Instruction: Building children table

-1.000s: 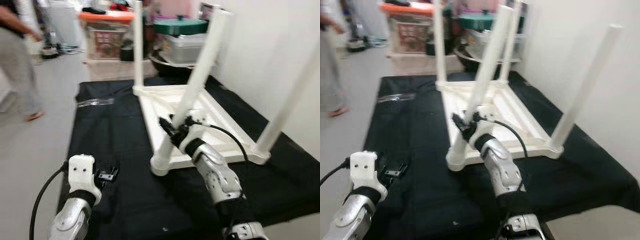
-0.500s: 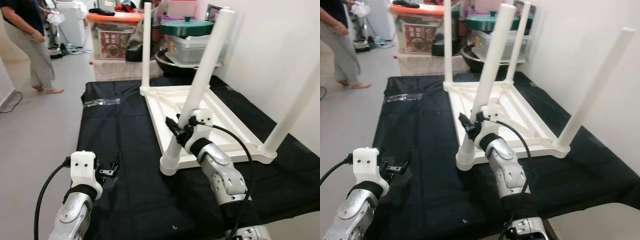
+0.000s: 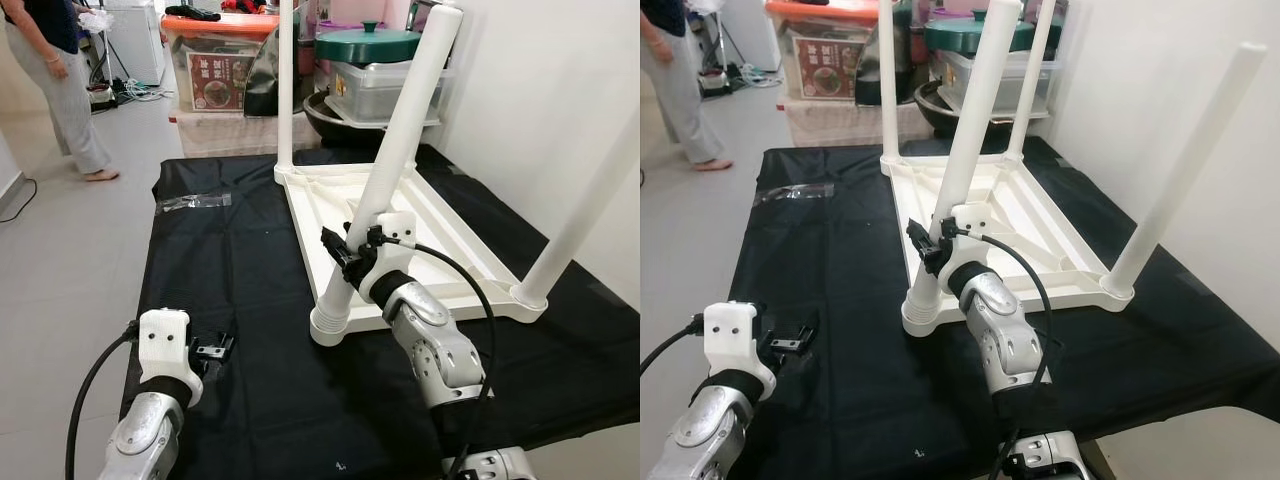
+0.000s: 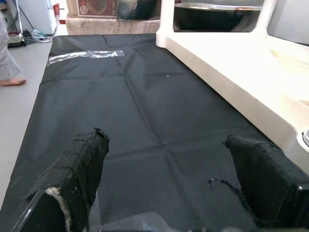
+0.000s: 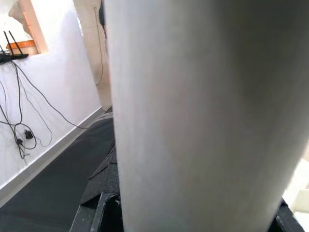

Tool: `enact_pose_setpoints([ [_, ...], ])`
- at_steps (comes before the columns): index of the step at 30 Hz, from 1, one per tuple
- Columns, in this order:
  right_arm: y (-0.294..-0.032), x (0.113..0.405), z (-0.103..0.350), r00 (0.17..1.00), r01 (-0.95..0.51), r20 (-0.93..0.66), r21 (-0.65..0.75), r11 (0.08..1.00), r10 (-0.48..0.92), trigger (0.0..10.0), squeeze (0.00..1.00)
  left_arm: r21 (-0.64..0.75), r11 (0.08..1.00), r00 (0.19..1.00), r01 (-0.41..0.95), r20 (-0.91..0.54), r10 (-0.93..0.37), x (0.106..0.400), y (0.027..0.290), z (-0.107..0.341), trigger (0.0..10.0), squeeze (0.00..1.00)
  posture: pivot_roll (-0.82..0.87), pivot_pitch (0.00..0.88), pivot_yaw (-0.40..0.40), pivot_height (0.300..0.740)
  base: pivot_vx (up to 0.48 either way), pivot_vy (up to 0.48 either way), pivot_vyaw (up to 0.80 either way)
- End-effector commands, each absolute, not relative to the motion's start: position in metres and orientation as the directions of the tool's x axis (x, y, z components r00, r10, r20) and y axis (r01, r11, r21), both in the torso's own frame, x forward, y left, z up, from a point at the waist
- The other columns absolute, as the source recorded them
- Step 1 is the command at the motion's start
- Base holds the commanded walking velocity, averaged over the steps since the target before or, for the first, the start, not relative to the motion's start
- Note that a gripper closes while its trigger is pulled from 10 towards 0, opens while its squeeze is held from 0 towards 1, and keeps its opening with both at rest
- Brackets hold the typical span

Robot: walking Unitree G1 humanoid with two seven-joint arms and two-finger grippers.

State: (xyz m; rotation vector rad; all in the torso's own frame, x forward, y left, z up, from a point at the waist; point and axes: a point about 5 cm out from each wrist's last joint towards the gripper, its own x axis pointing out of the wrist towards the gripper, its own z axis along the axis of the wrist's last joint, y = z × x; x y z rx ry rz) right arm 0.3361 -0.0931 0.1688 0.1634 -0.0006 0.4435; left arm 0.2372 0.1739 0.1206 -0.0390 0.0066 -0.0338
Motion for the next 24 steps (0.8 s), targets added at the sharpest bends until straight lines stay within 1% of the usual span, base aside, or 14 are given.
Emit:
enact_pose_setpoints([
  [1, -0.1060, 0.3330, 0.1360, 0.923, -0.348, -0.126, 0.140, 0.927, 0.365, 10.0, 0.00, -0.036, 0.999, 0.999, 0.039, -0.011, -0.040, 0.2364, 0.1713, 0.1197, 10.0, 0.00, 0.04, 0.000, -0.066, 0.740, 0.000, 0.000, 0.00],
  [19, -0.1028, 0.3329, 0.1361, 0.919, -0.352, -0.140, 0.137, 0.926, 0.369, 10.0, 0.00, -0.041, 0.999, 0.999, 0.031, -0.017, -0.031, 0.2315, 0.1701, 0.1198, 10.0, 0.00, 0.05, 0.000, -0.079, 0.740, 0.000, 0.000, 0.00],
  [22, -0.1010, 0.3324, 0.1362, 0.912, -0.367, -0.141, 0.136, 0.920, 0.385, 10.0, 0.00, -0.041, 0.999, 0.999, 0.032, -0.017, -0.033, 0.2324, 0.1705, 0.1200, 10.0, 0.00, 0.05, 0.000, -0.076, 0.740, 0.000, 0.000, 0.00],
  [24, -0.0980, 0.3319, 0.1371, 0.896, -0.404, -0.139, 0.138, 0.904, 0.421, 10.0, 0.00, -0.042, 0.999, 0.999, 0.034, -0.017, -0.035, 0.2335, 0.1703, 0.1203, 10.0, 0.00, 0.05, 0.000, -0.075, 0.740, 0.000, 0.000, 0.00],
])
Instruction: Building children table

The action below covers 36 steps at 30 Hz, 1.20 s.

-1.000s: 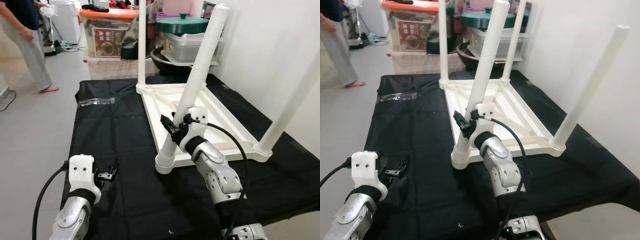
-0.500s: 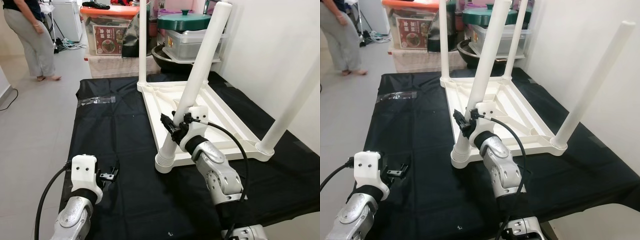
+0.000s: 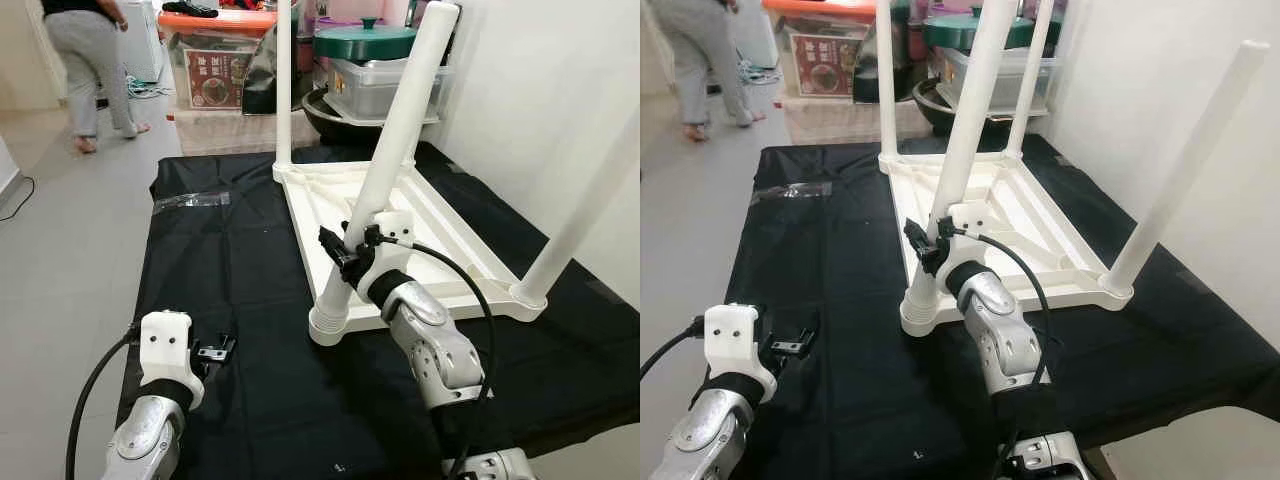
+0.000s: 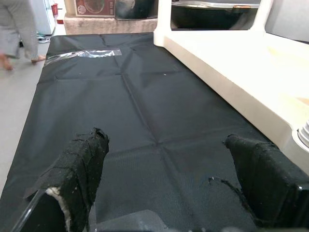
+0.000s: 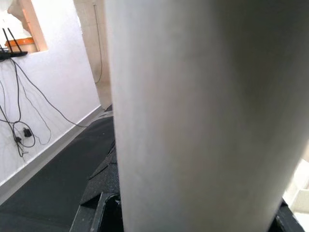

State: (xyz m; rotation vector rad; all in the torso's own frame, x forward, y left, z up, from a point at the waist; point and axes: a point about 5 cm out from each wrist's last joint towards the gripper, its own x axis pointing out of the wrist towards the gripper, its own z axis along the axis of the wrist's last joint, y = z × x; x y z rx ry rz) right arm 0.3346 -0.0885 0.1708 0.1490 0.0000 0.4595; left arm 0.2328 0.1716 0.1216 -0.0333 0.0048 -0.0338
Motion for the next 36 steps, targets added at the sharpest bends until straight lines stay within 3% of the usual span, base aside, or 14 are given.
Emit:
enact_pose_setpoints([
  [1, -0.094, 0.331, 0.139, 0.872, -0.455, -0.133, 0.133, 0.881, 0.471, 10.0, 0.00, -0.042, 0.998, 0.999, 0.037, -0.018, -0.037, 0.234, 0.170, 0.120, 10.0, 0.00, 0.05, 0.000, -0.073, 0.740, 0.000, 0.000, 0.00],
  [5, -0.091, 0.330, 0.141, 0.843, -0.511, -0.126, 0.120, 0.851, 0.523, 10.0, 0.00, -0.043, 0.998, 0.999, 0.039, -0.019, -0.040, 0.235, 0.169, 0.120, 10.0, 0.00, 0.05, 0.000, -0.072, 0.740, 0.000, 0.000, 0.00],
  [7, -0.084, 0.327, 0.148, 0.758, -0.644, -0.096, 0.052, 0.763, 0.646, 10.0, 0.00, -0.043, 0.998, 0.999, 0.044, -0.022, -0.045, 0.236, 0.169, 0.119, 10.0, 0.00, 0.04, 0.000, -0.070, 0.740, 0.000, 0.000, 0.00],
  [8, -0.084, 0.327, 0.148, 0.758, -0.644, -0.096, 0.052, 0.763, 0.646, 10.0, 0.00, -0.043, 0.998, 0.999, 0.044, -0.022, -0.045, 0.236, 0.169, 0.119, 10.0, 0.00, 0.04, 0.000, -0.070, 0.740, 0.000, 0.000, 0.00],
  [10, -0.079, 0.325, 0.161, 0.624, -0.781, -0.075, -0.045, 0.622, 0.778, 10.0, 0.00, -0.044, 0.998, 0.999, 0.045, -0.023, -0.046, 0.236, 0.169, 0.118, 10.0, 0.00, 0.04, 0.000, -0.072, 0.740, 0.000, 0.000, 0.00],
  [11, -0.079, 0.325, 0.161, 0.624, -0.781, -0.075, -0.045, 0.622, 0.778, 10.0, 0.00, -0.044, 0.998, 0.999, 0.045, -0.023, -0.046, 0.236, 0.169, 0.118, 10.0, 0.00, 0.04, 0.000, -0.072, 0.740, 0.000, 0.000, 0.00],
  [13, -0.076, 0.324, 0.169, 0.520, -0.853, -0.082, -0.103, 0.512, 0.850, 10.0, 0.00, -0.049, 0.998, 0.999, 0.040, -0.026, -0.042, 0.235, 0.171, 0.117, 10.0, 0.00, 0.04, 0.000, -0.072, 0.740, 0.000, 0.000, 0.00],
  [17, -0.074, 0.325, 0.176, 0.438, -0.895, -0.098, -0.134, 0.425, 0.893, 10.0, 0.00, -0.052, 0.998, 0.999, 0.040, -0.031, -0.042, 0.233, 0.172, 0.116, 10.0, 0.00, 0.05, 0.000, -0.078, 0.740, 0.000, 0.000, 0.00],
  [26, -0.070, 0.336, 0.193, 0.364, -0.925, -0.060, -0.136, 0.354, 0.929, 10.0, 0.00, -0.065, 0.998, 0.999, 0.024, -0.034, -0.027, 0.230, 0.173, 0.115, 10.0, 0.00, 0.07, 0.000, -0.092, 0.740, 0.000, 0.000, 0.00],
  [31, -0.067, 0.326, 0.186, 0.264, -0.962, -0.051, -0.085, 0.259, 0.963, 10.0, 0.00, -0.070, 0.997, 0.999, 0.013, -0.044, -0.016, 0.228, 0.176, 0.112, 10.0, 0.00, 0.08, 0.000, -0.097, 0.740, 0.000, 0.000, 0.00],
  [36, -0.067, 0.322, 0.182, 0.222, -0.974, -0.015, -0.051, 0.221, 0.975, 10.0, 0.00, -0.075, 0.997, 0.999, 0.012, -0.048, -0.015, 0.229, 0.175, 0.111, 10.0, 0.00, 0.08, 0.000, -0.096, 0.740, 0.000, 0.000, 0.00],
])
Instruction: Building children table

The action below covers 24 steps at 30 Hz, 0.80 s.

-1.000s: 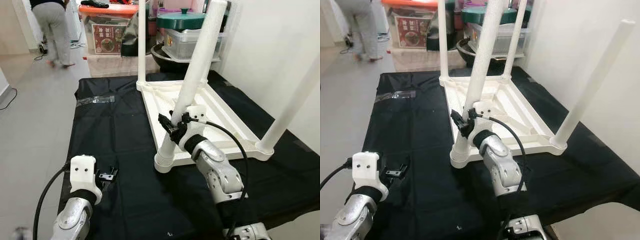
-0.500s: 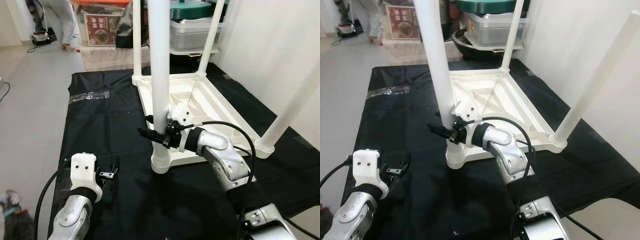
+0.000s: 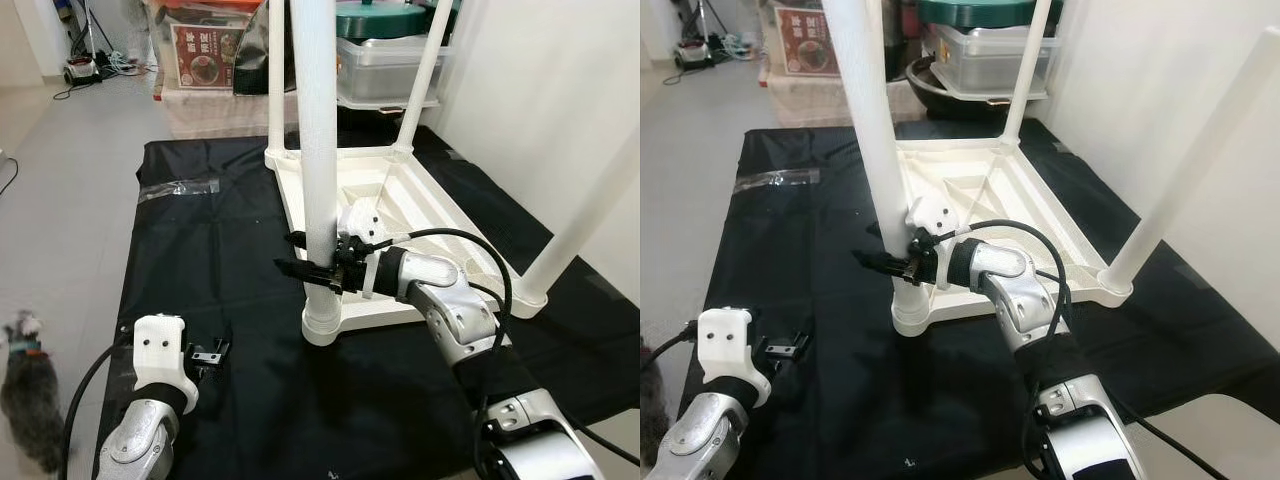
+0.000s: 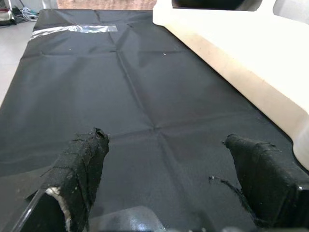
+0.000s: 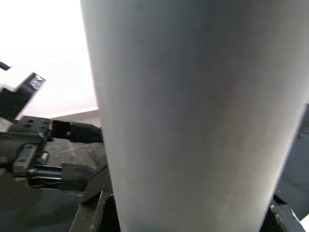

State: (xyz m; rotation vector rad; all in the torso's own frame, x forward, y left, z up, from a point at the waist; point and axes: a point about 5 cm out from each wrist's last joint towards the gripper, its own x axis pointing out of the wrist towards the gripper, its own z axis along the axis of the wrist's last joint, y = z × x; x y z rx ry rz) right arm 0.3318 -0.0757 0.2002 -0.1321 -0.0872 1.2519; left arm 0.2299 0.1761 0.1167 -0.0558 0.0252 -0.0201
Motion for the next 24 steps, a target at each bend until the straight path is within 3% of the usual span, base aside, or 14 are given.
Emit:
enact_pose_setpoints([
  [1, -0.067, 0.322, 0.182, 0.222, -0.974, -0.015, -0.051, 0.221, 0.975, 10.0, 0.00, -0.075, 0.997, 0.999, 0.012, -0.048, -0.015, 0.229, 0.175, 0.111, 10.0, 0.00, 0.08, 0.000, -0.096, 0.740, 0.000, 0.000, 0.00],
  [18, -0.067, 0.317, 0.173, 0.131, -0.991, 0.000, -0.010, 0.131, 0.991, 10.0, 0.00, -0.087, 0.996, 0.998, 0.009, -0.061, -0.014, 0.222, 0.180, 0.109, 10.0, 0.00, 0.08, 0.000, -0.090, 0.740, 0.000, 0.000, 0.00],
  [22, -0.067, 0.322, 0.170, 0.179, -0.984, -0.001, 0.018, 0.179, 0.984, 10.0, 0.00, -0.087, 0.996, 0.998, 0.007, -0.062, -0.013, 0.221, 0.180, 0.109, 10.0, 0.00, 0.08, 0.000, -0.094, 0.740, 0.000, 0.000, 0.00],
  [23, -0.067, 0.326, 0.169, 0.244, -0.969, 0.001, 0.052, 0.243, 0.970, 10.0, 0.00, -0.088, 0.996, 0.998, 0.005, -0.062, -0.010, 0.221, 0.180, 0.109, 10.0, 0.00, 0.09, 0.000, -0.102, 0.740, 0.000, 0.000, 0.00],
  [24, -0.067, 0.333, 0.163, 0.377, -0.924, -0.016, 0.065, 0.377, 0.926, 10.0, 0.00, -0.090, 0.996, 0.998, -0.001, -0.063, -0.005, 0.221, 0.179, 0.109, 10.0, 0.00, 0.09, 0.000, -0.107, 0.740, 0.000, 0.000, 0.00],
])
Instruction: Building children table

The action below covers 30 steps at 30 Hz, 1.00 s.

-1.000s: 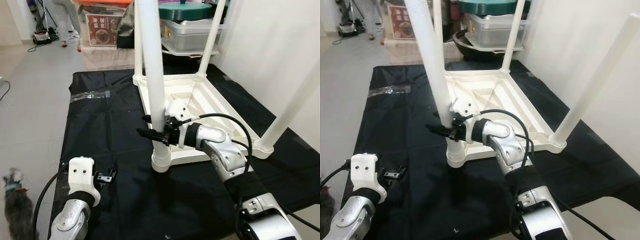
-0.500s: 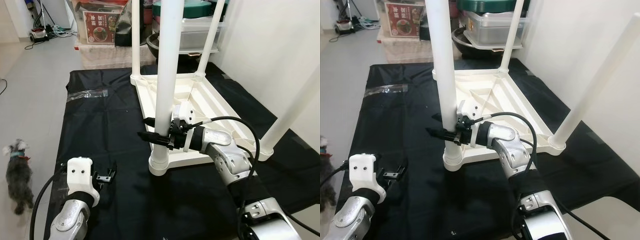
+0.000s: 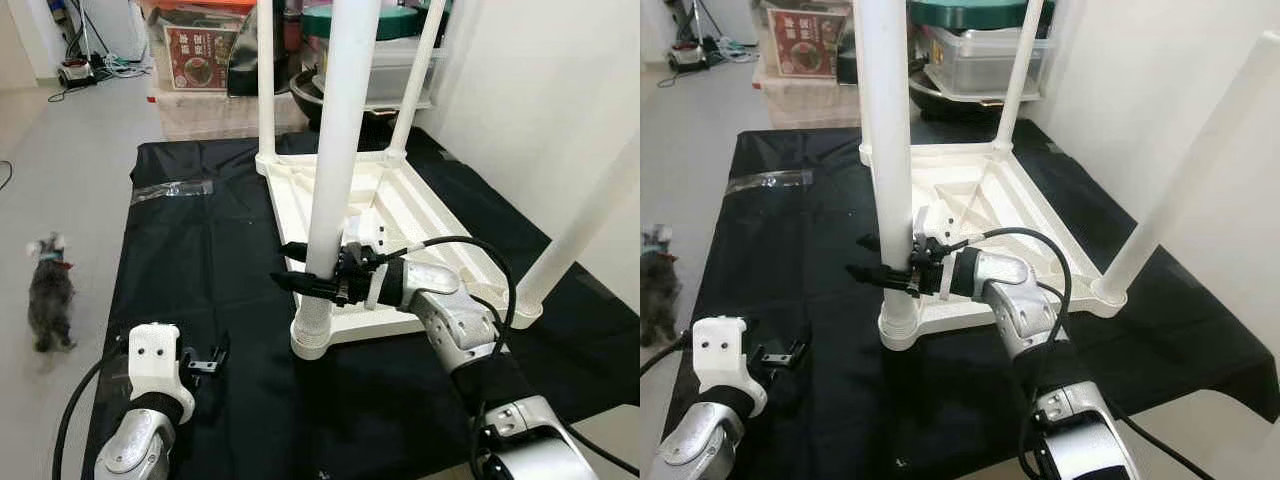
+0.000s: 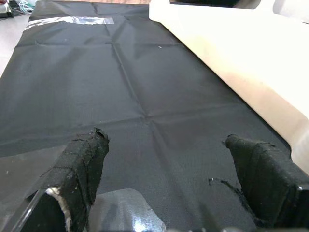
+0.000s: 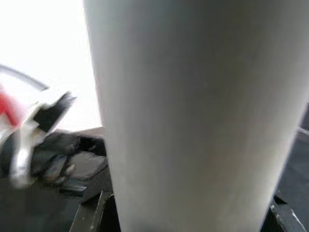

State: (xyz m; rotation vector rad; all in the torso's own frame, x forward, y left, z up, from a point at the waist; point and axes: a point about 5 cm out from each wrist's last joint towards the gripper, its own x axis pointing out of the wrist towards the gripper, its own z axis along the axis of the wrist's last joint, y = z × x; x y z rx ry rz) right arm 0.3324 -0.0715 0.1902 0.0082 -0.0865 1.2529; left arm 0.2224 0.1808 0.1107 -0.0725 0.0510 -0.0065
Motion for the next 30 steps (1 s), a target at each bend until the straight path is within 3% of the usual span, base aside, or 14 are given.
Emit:
enact_pose_setpoints([
  [1, -0.068, 0.338, 0.156, 0.498, -0.864, -0.047, 0.054, 0.500, 0.866, 10.0, 0.00, -0.091, 0.996, 0.998, -0.006, -0.064, 0.001, 0.220, 0.179, 0.109, 10.0, 0.00, 0.09, 0.000, -0.106, 0.740, 0.000, 0.000, 0.00],
  [2, -0.077, 0.345, 0.143, 0.681, -0.714, -0.114, 0.114, 0.691, 0.723, 10.0, 0.00, -0.092, 0.996, 0.998, -0.011, -0.065, 0.005, 0.220, 0.180, 0.109, 10.0, 0.00, 0.09, 0.000, -0.104, 0.740, 0.000, 0.000, 0.00],
  [3, -0.077, 0.345, 0.143, 0.681, -0.714, -0.114, 0.114, 0.691, 0.723, 10.0, 0.00, -0.092, 0.996, 0.998, -0.011, -0.065, 0.005, 0.220, 0.180, 0.109, 10.0, 0.00, 0.09, 0.000, -0.104, 0.740, 0.000, 0.000, 0.00],
  [5, -0.090, 0.344, 0.125, 0.823, -0.503, -0.213, 0.160, 0.849, 0.527, 10.0, 0.00, -0.089, 0.996, 0.998, -0.016, -0.068, 0.010, 0.218, 0.180, 0.109, 10.0, 0.00, 0.10, 0.000, -0.099, 0.740, 0.000, 0.000, 0.00],
  [10, -0.095, 0.325, 0.116, 0.862, -0.415, -0.222, 0.207, 0.886, 0.456, 10.0, 0.00, -0.070, 0.997, 0.997, -0.019, -0.074, 0.014, 0.217, 0.184, 0.108, 10.0, 0.00, 0.09, 0.000, -0.087, 0.740, 0.000, 0.000, 0.00],
  [16, -0.113, 0.323, 0.128, 0.922, -0.346, -0.137, 0.126, 0.930, 0.361, 10.0, 0.00, -0.055, 0.998, 0.997, -0.025, -0.071, 0.021, 0.221, 0.191, 0.109, 10.0, 0.00, 0.07, 0.000, -0.073, 0.740, 0.000, 0.000, 0.00],
  [19, -0.112, 0.324, 0.131, 0.922, -0.354, -0.125, 0.108, 0.929, 0.366, 10.0, 0.00, -0.058, 0.998, 0.998, -0.028, -0.064, 0.024, 0.224, 0.190, 0.110, 10.0, 0.00, 0.07, 0.000, -0.074, 0.740, 0.000, 0.000, 0.00],
  [23, -0.093, 0.323, 0.140, 0.877, -0.461, -0.097, 0.110, 0.881, 0.471, 10.0, 0.00, -0.068, 0.998, 0.998, -0.017, -0.066, 0.013, 0.224, 0.185, 0.109, 10.0, 0.00, 0.06, 0.000, -0.073, 0.740, 0.000, 0.000, 0.00],
  [27, -0.069, 0.313, 0.148, 0.717, -0.679, -0.102, 0.120, 0.724, 0.689, 10.0, 0.00, -0.074, 0.997, 0.998, 0.003, -0.066, -0.008, 0.224, 0.184, 0.109, 10.0, 0.00, 0.07, 0.000, -0.072, 0.740, 0.000, 0.000, 0.00],
  [28, -0.069, 0.313, 0.148, 0.717, -0.679, -0.102, 0.120, 0.724, 0.689, 10.0, 0.00, -0.074, 0.997, 0.998, 0.003, -0.066, -0.008, 0.224, 0.184, 0.109, 10.0, 0.00, 0.07, 0.000, -0.072, 0.740, 0.000, 0.000, 0.00],
  [30, -0.065, 0.307, 0.145, 0.639, -0.755, -0.122, 0.091, 0.649, 0.760, 10.0, 0.00, -0.072, 0.997, 0.998, 0.002, -0.065, -0.007, 0.224, 0.187, 0.110, 10.0, 0.00, 0.07, 0.000, -0.078, 0.740, 0.000, 0.000, 0.00],
])
